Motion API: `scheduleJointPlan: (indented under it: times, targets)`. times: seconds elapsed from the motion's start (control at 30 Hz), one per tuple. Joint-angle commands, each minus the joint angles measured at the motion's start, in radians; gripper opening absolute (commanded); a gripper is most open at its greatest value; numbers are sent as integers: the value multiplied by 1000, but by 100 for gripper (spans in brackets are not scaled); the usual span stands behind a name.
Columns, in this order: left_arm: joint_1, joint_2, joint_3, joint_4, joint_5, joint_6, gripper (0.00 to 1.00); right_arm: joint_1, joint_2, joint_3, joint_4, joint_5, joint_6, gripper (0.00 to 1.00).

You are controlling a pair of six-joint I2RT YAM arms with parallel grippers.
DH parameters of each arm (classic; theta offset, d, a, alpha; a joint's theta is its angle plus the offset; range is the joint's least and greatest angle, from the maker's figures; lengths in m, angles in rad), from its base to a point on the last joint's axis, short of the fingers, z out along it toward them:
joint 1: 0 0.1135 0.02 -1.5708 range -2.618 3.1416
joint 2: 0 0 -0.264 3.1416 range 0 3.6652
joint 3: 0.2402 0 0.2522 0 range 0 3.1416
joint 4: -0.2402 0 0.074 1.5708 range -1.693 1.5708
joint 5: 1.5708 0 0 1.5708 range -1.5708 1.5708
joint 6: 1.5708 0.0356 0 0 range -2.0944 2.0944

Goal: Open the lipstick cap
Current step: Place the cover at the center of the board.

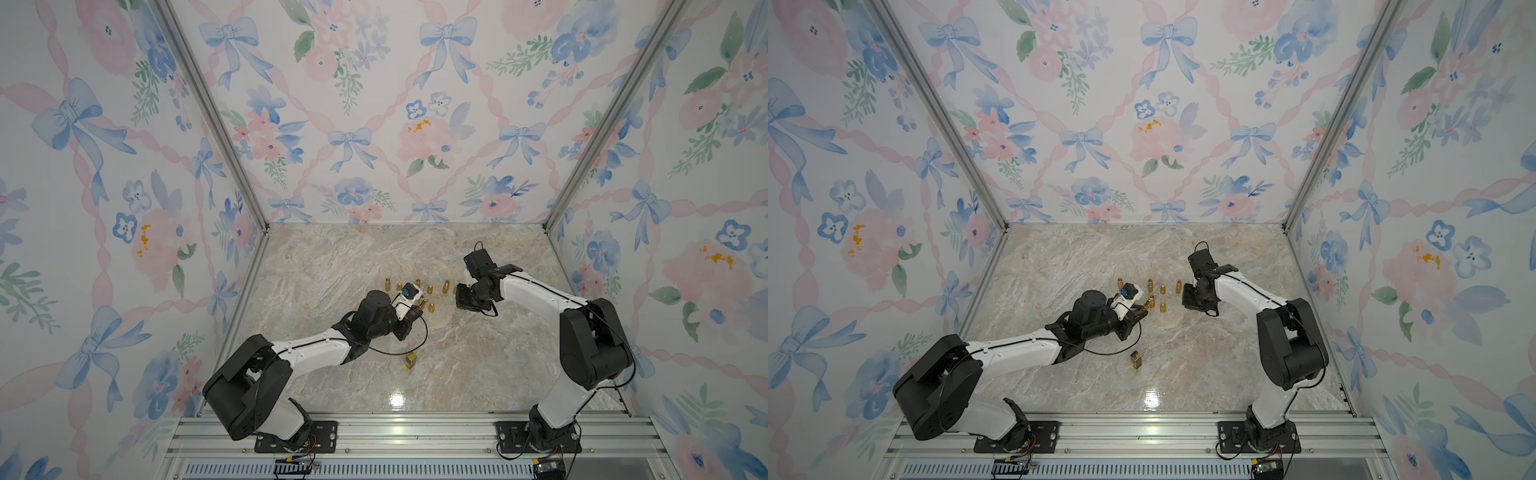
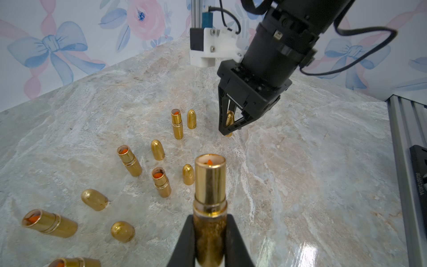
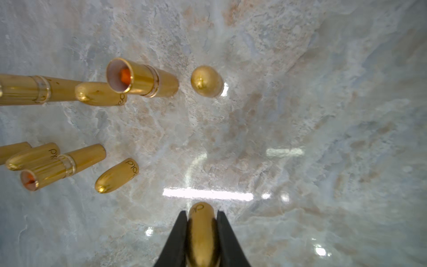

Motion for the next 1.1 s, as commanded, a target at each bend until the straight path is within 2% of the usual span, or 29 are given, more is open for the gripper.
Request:
scheduleJointPlan:
  times: [0.0,0.17,0.6,1.07]
  targets:
    - [-9,17,6,61,7,-35,0,-2,42,13,49,61,9,21]
    - [-9,26,0,82,-5,-39,0,4,101,47,40,89,-5,21]
    - [-9,39,0,87,-18,-29,0,51,142,69,15,138,-22,22]
    - [-9,25,-9,89,-21,-32,0,75,82,86,-27,150,-26,41]
